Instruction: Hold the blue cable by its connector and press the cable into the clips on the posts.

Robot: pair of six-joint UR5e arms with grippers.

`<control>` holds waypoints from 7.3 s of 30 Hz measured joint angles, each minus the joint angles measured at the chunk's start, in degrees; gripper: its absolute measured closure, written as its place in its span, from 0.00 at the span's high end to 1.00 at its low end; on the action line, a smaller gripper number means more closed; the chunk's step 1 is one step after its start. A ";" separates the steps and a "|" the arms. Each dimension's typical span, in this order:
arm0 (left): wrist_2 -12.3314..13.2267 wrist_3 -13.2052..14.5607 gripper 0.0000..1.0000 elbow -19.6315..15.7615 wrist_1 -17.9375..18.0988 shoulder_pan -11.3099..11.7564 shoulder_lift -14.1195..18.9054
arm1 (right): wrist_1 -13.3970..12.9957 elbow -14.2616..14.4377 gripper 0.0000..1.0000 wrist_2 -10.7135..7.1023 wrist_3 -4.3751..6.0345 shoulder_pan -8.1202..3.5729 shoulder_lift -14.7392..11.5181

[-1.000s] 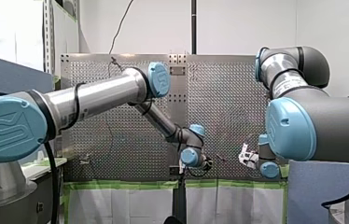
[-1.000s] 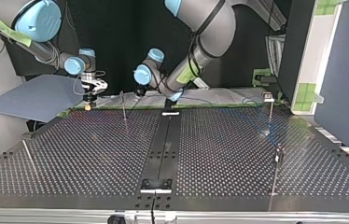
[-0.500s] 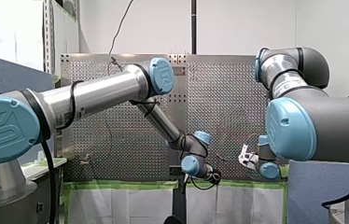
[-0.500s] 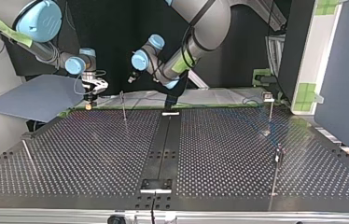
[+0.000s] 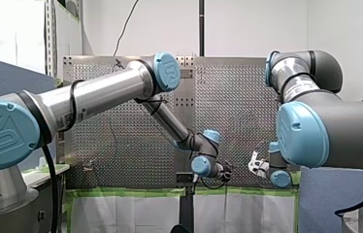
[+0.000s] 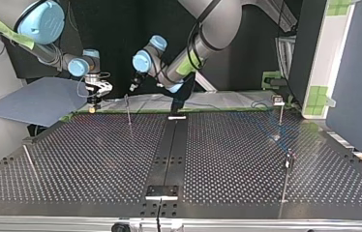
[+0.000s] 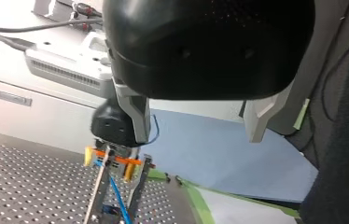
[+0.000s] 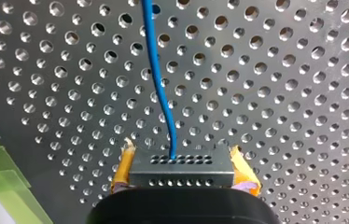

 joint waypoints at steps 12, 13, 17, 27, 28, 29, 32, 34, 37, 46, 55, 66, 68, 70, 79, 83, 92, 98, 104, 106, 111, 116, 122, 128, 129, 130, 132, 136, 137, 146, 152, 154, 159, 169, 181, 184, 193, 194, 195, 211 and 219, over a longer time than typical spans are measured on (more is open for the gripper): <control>-3.22 -2.62 1.00 0.20 3.35 -1.60 0.02 | -0.30 0.00 0.00 0.00 0.52 -0.21 0.25; -3.52 -3.03 1.00 0.21 3.74 -1.68 0.02 | -0.30 0.01 0.00 0.00 0.52 -0.22 0.25; -4.18 -4.39 1.00 0.24 5.29 -2.01 0.02 | -0.30 0.01 0.00 0.00 0.53 -0.23 0.27; -4.62 -5.54 1.00 0.19 9.52 -2.50 0.02 | -0.31 0.00 0.00 0.00 0.53 -0.12 0.29; -4.61 -5.56 1.00 0.17 9.98 -2.52 0.02 | -0.31 0.00 0.00 0.00 0.53 -0.10 0.29; -4.61 -5.56 1.00 0.13 10.61 -2.54 0.01 | -0.31 0.00 0.00 0.00 0.53 -0.10 0.30; -4.65 -5.66 1.00 -0.58 11.91 -2.51 0.01 | -0.27 0.00 0.00 0.00 0.53 -0.10 0.29; -4.67 -5.83 1.00 -1.28 12.74 -2.40 0.01 | -0.24 0.00 0.00 0.00 0.53 -0.10 0.30; -4.66 -6.54 1.00 -2.69 14.15 -2.10 0.01 | -0.25 -0.01 0.00 0.00 0.53 -0.10 0.30; -7.20 -4.86 1.00 -5.10 18.00 -2.42 -0.04 | -0.17 -0.06 0.00 0.00 0.53 -0.12 0.29; -8.59 -3.30 1.00 -4.82 17.90 -2.67 -0.04 | -0.28 -0.06 0.00 0.00 0.53 -0.12 0.29; -8.64 -3.18 1.00 -4.66 17.36 -2.71 -0.03 | -0.32 -0.07 0.00 0.00 0.58 -0.12 0.29; -8.64 -3.16 1.00 -4.65 17.26 -2.71 -0.03 | -0.28 -0.10 0.00 0.00 0.60 -0.12 0.29; -8.64 -3.14 1.00 -4.65 17.22 -2.71 -0.02 | -0.16 -0.18 0.00 0.00 0.58 -0.12 0.28; -8.64 -3.13 1.00 -4.59 17.15 -2.72 0.00 | 0.11 -0.24 0.00 0.01 0.54 -0.04 0.30; -8.64 -3.08 1.00 -4.58 17.00 -2.73 -0.02 | 0.13 -0.25 0.00 0.06 0.56 -0.04 0.30; -8.82 -2.52 1.00 -4.60 16.26 -2.78 -0.03 | 0.11 -0.25 0.00 0.05 0.59 -0.04 0.30; -10.12 -1.34 1.00 -4.61 15.42 -2.85 0.00 | 0.05 -0.25 0.00 0.00 0.59 0.00 0.31; -10.55 -0.08 1.00 -4.62 14.87 -3.04 0.01 | 0.13 -0.36 0.00 0.00 0.58 0.00 0.31; -10.87 0.63 1.00 -4.62 14.27 -3.13 0.01 | 0.18 -0.43 0.00 -0.02 0.59 0.01 0.31; -12.75 3.00 1.00 -5.29 12.00 -3.83 0.81 | 0.29 -0.46 0.00 -0.03 0.55 0.03 0.30; -13.48 5.30 1.00 -7.56 12.19 -4.43 3.10 | 0.52 -0.46 0.00 0.07 0.48 0.00 0.30; -14.73 5.33 1.00 -10.66 15.02 -4.45 6.22 | 0.72 -0.47 0.00 0.25 0.49 -0.18 0.29; -17.50 3.27 1.00 -13.67 17.06 -3.54 9.22 | 1.06 -0.46 0.00 0.33 0.52 -0.29 0.29; -18.11 2.70 1.00 -14.28 17.19 -3.28 9.83 | 1.15 -0.47 0.00 0.36 0.53 -0.33 0.29; -18.57 2.26 1.00 -14.75 17.21 -3.12 10.29 | 1.23 -0.47 0.00 0.39 0.53 -0.37 0.29; -19.64 1.20 1.00 -15.83 17.11 -2.79 11.38 | 1.37 -0.48 0.00 0.50 0.53 -0.42 0.29; -21.38 -0.67 1.00 -17.71 16.87 -2.39 13.26 | 1.60 -0.46 0.00 0.72 0.53 -0.46 0.29; -21.78 -1.25 1.00 -18.29 16.68 -2.27 13.83 | 1.63 -0.47 0.00 0.74 0.53 -0.46 0.29; -22.38 -5.60 1.00 -22.64 12.97 -1.58 18.18 | 2.56 -0.43 0.00 1.05 0.55 -0.42 0.30; -22.08 -8.45 1.00 -25.51 10.10 -1.59 21.05 | 2.68 -0.43 0.00 1.21 1.27 -0.46 0.33; -22.16 -9.11 1.00 -26.33 9.29 -1.58 21.88 | 2.64 -0.43 0.00 1.26 1.45 -0.51 0.33; -22.45 -9.78 1.00 -28.91 6.72 -1.69 24.45 | 2.64 -0.43 0.00 1.28 1.63 -0.49 0.33; -22.53 -12.57 1.00 -33.89 7.21 -1.40 29.45 | 2.68 -0.44 0.00 1.15 1.78 -0.46 0.35; -23.11 -12.80 1.00 -39.76 7.47 -1.37 35.31 | 2.55 -0.43 0.00 1.06 1.76 -0.28 0.36; -23.87 -12.94 1.00 -41.26 7.54 -1.33 36.81 | 2.47 -0.44 0.00 1.05 1.76 -0.20 0.36; -24.26 -13.49 1.00 -45.69 10.14 -0.87 41.23 | 2.65 -0.44 0.00 0.90 1.70 -0.28 0.34; -24.23 -13.53 1.00 -46.27 10.60 -0.79 41.82 | 2.73 -0.44 0.00 0.81 1.68 -0.30 0.33; -24.21 -13.53 1.00 -46.70 10.93 -0.73 42.26 | 2.82 -0.44 0.00 0.66 1.66 -0.32 0.33; -20.53 -14.01 1.00 -54.79 16.44 0.25 50.33 | 7.51 0.32 0.00 -0.54 1.75 -0.66 -4.44; -18.65 -12.23 1.00 -59.57 21.17 0.37 55.12 | 8.92 3.20 0.00 2.24 1.76 -0.67 -8.35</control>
